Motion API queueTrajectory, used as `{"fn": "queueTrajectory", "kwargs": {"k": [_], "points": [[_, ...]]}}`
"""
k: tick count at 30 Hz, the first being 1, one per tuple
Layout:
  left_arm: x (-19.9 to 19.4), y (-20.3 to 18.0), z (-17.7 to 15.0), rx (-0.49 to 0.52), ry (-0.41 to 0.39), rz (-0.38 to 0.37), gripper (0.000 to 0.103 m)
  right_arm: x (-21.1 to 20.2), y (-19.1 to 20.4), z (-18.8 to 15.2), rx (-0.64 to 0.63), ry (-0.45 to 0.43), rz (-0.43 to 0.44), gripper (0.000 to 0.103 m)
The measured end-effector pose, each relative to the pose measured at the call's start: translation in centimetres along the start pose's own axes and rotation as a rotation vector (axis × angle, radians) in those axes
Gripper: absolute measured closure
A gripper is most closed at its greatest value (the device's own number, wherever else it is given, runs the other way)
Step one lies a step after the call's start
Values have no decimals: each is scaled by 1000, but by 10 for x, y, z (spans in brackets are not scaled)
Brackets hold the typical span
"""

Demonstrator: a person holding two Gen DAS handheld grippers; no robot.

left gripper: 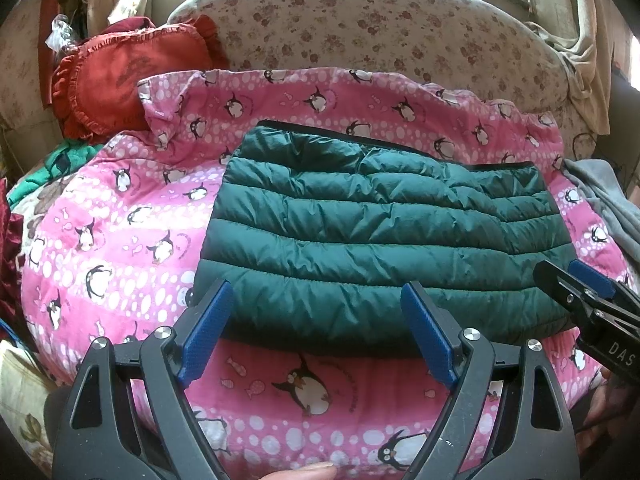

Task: Fold large clothes

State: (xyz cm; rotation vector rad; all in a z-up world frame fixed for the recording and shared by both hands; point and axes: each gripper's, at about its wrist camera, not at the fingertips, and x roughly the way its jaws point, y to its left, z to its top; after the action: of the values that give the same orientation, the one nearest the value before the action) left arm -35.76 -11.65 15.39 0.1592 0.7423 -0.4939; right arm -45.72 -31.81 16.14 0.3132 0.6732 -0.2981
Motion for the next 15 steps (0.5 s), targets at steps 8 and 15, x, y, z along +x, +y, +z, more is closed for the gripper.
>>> {"fn": "queueTrajectory", "kwargs": {"k": [8,15], "points": [[0,0,-1,0,-2,2,17,0,-1,0,0,0,-1,23],[1,-2,-1,-2,10,-4,17,3,-3,0,4,10,-1,23]]}}
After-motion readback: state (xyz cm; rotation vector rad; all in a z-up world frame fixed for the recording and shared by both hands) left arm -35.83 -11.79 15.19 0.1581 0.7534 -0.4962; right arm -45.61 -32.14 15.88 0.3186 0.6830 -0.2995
